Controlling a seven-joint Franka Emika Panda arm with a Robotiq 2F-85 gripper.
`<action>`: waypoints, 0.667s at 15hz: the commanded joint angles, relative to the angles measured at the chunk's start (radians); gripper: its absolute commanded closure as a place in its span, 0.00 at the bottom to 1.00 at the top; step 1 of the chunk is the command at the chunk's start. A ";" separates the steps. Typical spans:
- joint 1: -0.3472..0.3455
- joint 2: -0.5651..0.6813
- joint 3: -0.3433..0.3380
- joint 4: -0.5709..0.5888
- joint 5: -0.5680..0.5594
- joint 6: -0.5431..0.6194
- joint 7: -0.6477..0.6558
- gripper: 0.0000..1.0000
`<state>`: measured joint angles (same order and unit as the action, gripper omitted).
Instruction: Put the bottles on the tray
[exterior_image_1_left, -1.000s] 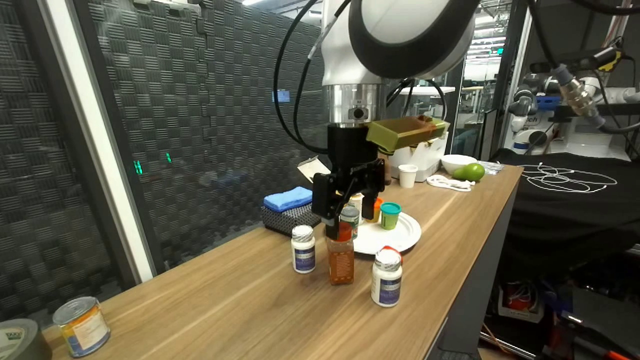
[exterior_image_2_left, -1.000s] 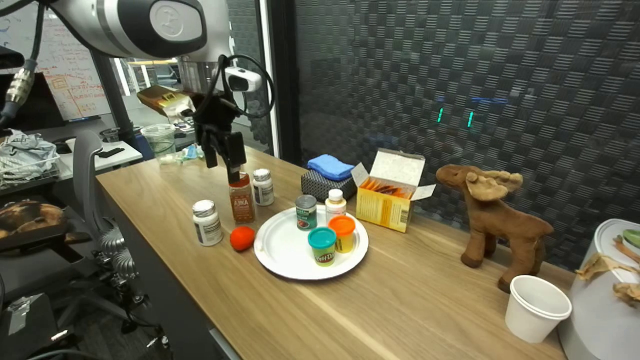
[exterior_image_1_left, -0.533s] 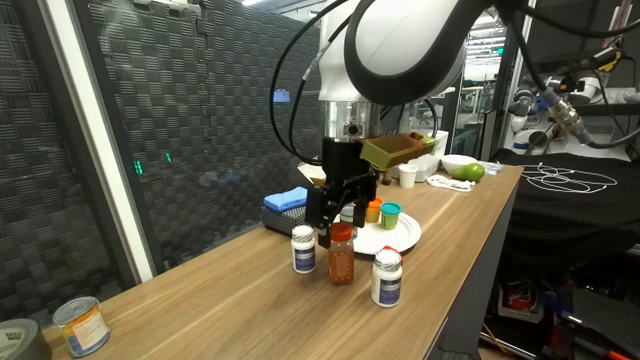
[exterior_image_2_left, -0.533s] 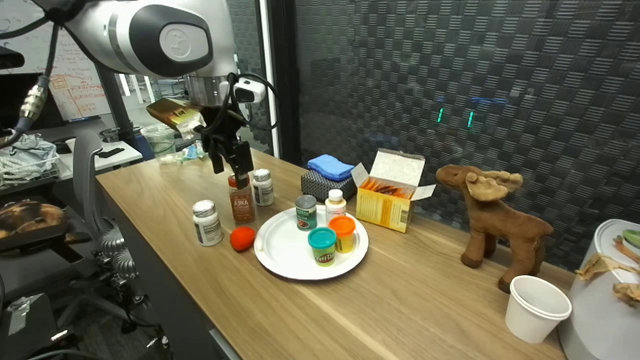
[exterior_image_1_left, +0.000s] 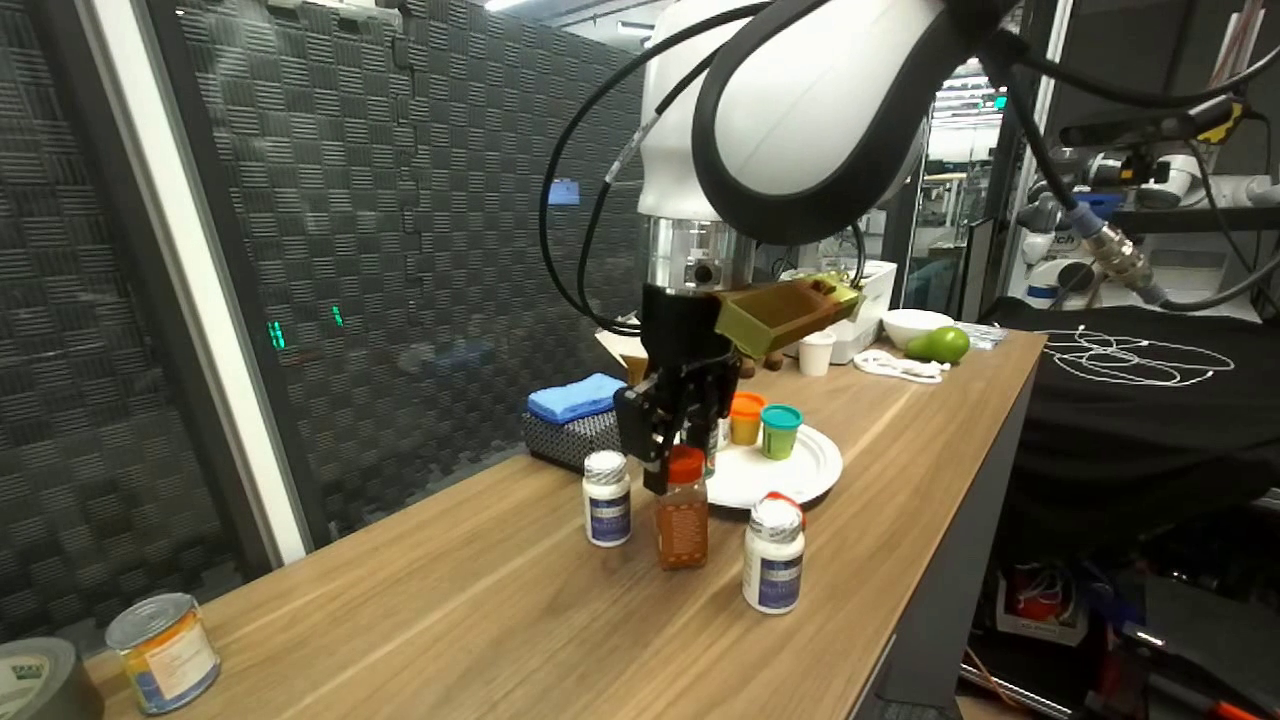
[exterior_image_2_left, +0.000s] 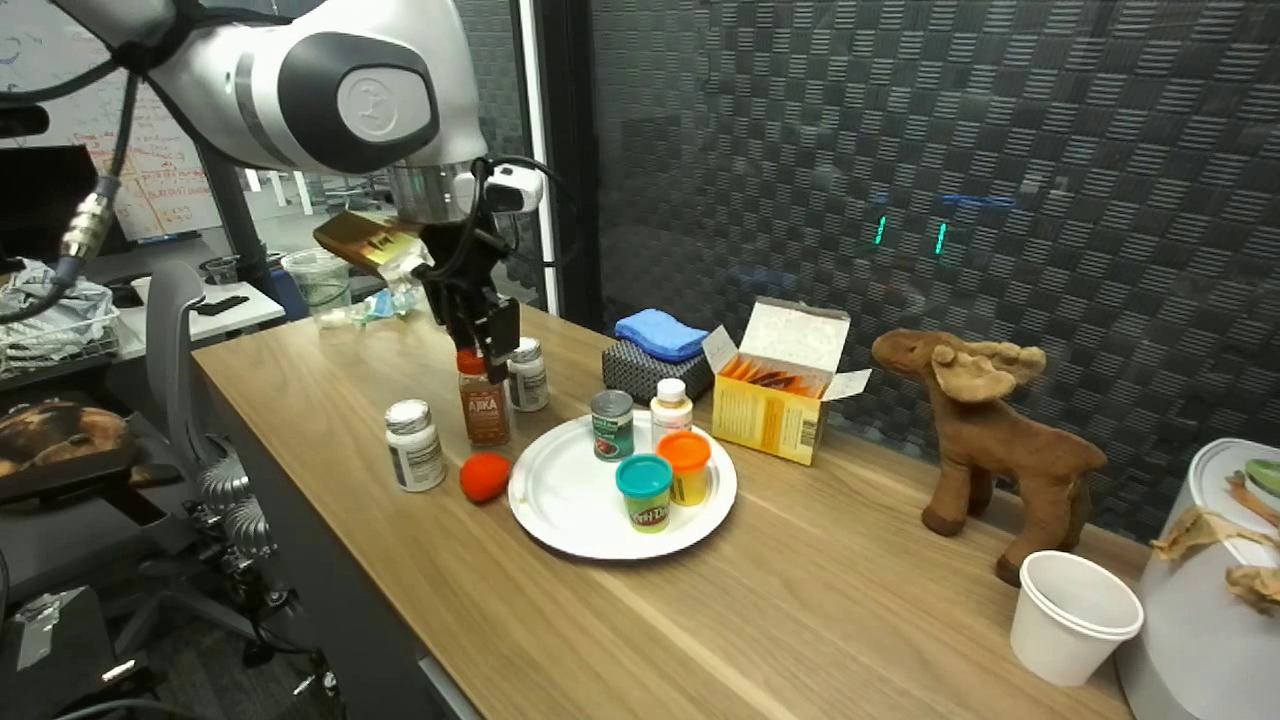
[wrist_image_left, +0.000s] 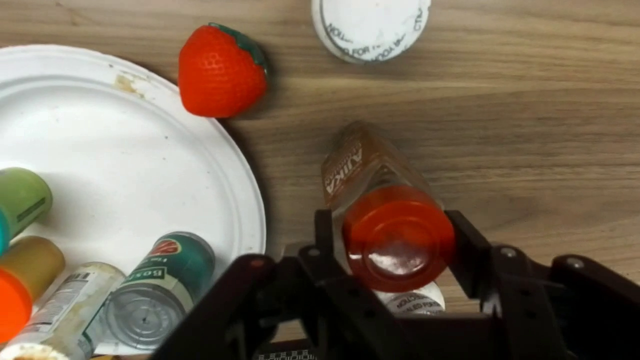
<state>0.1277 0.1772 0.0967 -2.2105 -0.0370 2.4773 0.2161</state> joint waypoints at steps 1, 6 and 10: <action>0.012 -0.005 -0.023 0.008 -0.066 0.040 0.045 0.71; 0.009 -0.077 -0.028 -0.015 -0.086 -0.024 0.071 0.75; -0.014 -0.193 -0.024 -0.049 -0.035 -0.109 0.037 0.75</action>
<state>0.1260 0.1047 0.0752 -2.2148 -0.0966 2.4242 0.2628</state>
